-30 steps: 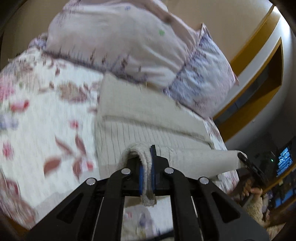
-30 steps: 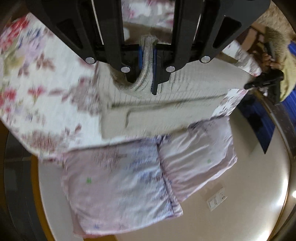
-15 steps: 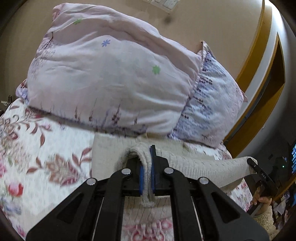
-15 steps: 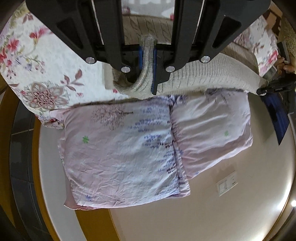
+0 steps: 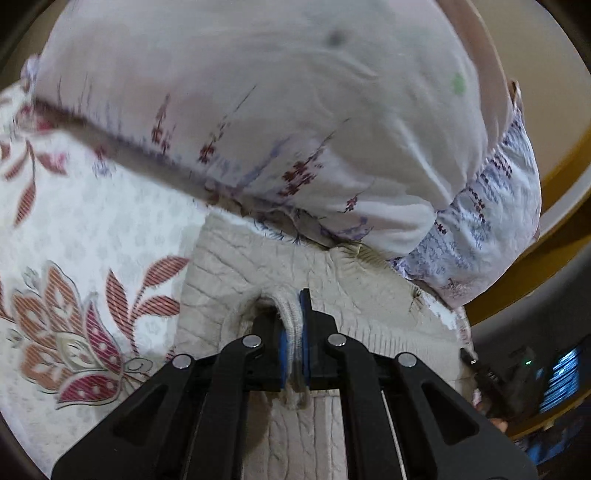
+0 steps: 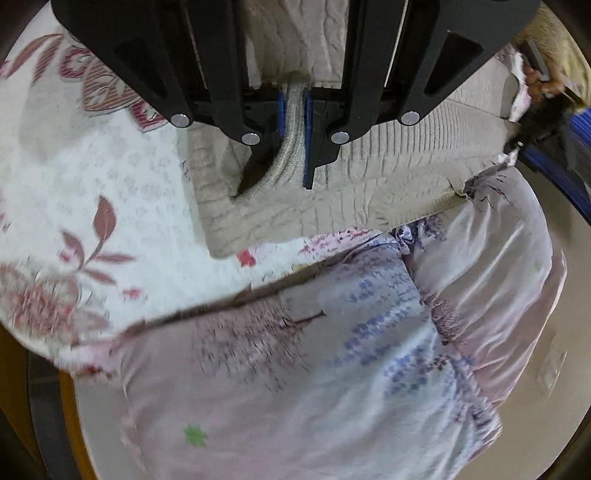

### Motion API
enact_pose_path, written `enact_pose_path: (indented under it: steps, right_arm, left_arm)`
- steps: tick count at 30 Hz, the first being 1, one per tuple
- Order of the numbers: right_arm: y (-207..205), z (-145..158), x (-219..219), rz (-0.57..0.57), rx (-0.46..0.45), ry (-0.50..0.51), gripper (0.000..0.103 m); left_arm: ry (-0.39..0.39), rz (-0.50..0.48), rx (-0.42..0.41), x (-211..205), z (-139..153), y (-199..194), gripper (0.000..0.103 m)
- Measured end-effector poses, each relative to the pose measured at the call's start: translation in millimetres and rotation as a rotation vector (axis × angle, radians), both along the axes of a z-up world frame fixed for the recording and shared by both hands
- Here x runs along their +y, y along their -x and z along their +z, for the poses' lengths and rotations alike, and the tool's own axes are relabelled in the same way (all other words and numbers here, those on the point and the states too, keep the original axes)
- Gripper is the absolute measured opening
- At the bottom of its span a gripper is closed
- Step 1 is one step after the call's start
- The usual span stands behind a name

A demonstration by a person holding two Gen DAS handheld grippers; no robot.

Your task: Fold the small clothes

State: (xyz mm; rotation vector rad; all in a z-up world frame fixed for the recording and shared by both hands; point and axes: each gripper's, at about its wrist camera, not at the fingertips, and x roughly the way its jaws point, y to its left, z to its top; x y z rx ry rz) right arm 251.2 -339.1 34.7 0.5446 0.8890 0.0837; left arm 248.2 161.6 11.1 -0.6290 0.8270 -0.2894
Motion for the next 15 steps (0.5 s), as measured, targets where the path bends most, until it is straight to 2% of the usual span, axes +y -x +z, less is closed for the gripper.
enact_pose_path:
  steps: [3,5,7,9,12,15]
  right_arm:
    - [-6,-2,-5,-0.006,0.006,-0.052,0.008]
    - [-15,-7,-10,-0.029,0.023,-0.128,0.008]
    - [-23,-14,-18,-0.055,0.036,-0.227,0.019]
    - [-30,-20,-24,-0.085,0.038,-0.325,0.054]
    - [-38,-20,-25,-0.111,0.013,-0.389,0.060]
    - [-36,-9,-23,-0.113,-0.023,-0.368,0.060]
  left_arm:
    - [0.059,-0.003,0.014,2,-3,-4,0.006]
    - [0.117,0.002,0.031,5,-8,-11,0.007]
    - [0.178,0.017,0.053,8,-13,-15,0.007]
    - [0.275,0.032,0.074,12,-21,-20,0.017]
    - [0.390,0.061,0.071,17,-25,-22,0.042]
    - [0.454,0.095,0.044,21,-18,-21,0.056]
